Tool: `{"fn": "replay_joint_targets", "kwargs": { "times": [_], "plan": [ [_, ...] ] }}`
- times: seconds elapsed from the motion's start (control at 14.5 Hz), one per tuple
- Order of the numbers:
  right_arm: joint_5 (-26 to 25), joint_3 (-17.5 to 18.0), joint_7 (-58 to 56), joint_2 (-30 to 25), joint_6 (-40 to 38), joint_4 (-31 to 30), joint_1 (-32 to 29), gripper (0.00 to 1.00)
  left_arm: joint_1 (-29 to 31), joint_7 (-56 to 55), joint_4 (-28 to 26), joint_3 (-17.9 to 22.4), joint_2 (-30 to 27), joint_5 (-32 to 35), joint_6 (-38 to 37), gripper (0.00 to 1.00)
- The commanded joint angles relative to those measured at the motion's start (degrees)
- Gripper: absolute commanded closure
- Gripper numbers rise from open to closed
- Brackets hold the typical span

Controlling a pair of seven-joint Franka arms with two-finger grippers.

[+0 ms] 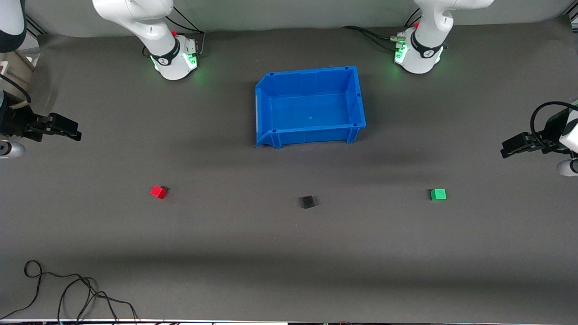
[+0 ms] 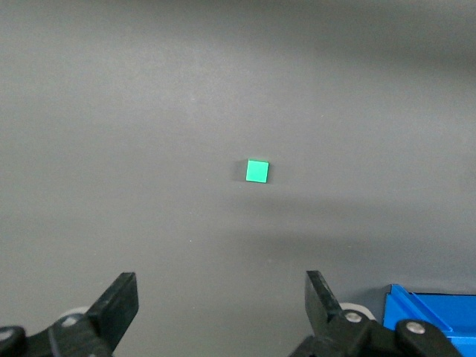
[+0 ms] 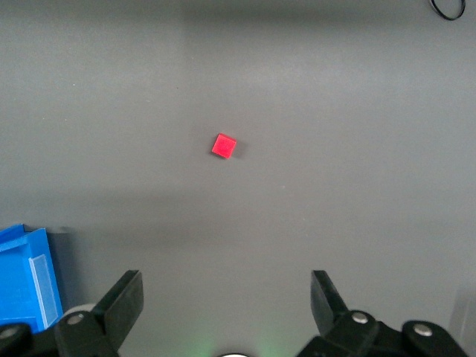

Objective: Attach green and red cubes to black cube

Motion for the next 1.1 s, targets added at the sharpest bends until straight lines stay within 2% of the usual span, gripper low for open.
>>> {"fn": "replay_joint_targets", "kwargs": {
  "times": [0.0,0.55,0.76,1.03],
  "plan": [
    [-0.5,0.3,-0.7,0.9,-0.8,1.7,-0.1,0.00,-0.6,-1.1,-0.4,0.2,-0.3,-0.2,0.4,0.00],
    [-0.5,0.3,-1.3,1.0,-0.8,1.8,-0.3,0.00,-0.4,-1.1,0.2,0.2,0.6,-0.3,-0.1,0.00],
    [-0.5,0.1,-1.0,3.9,-0.6,2.8,-0.4,0.00,0.6,-1.5,1.2,0.5,1.2,-1.3,-0.8,0.00],
    [-0.5,0.1,-0.7,7.2,2.0,1.6,-0.1,0.00,2.4,-9.4,-0.8,0.5,4.9,-0.4,4.5,0.01]
  ]
}}
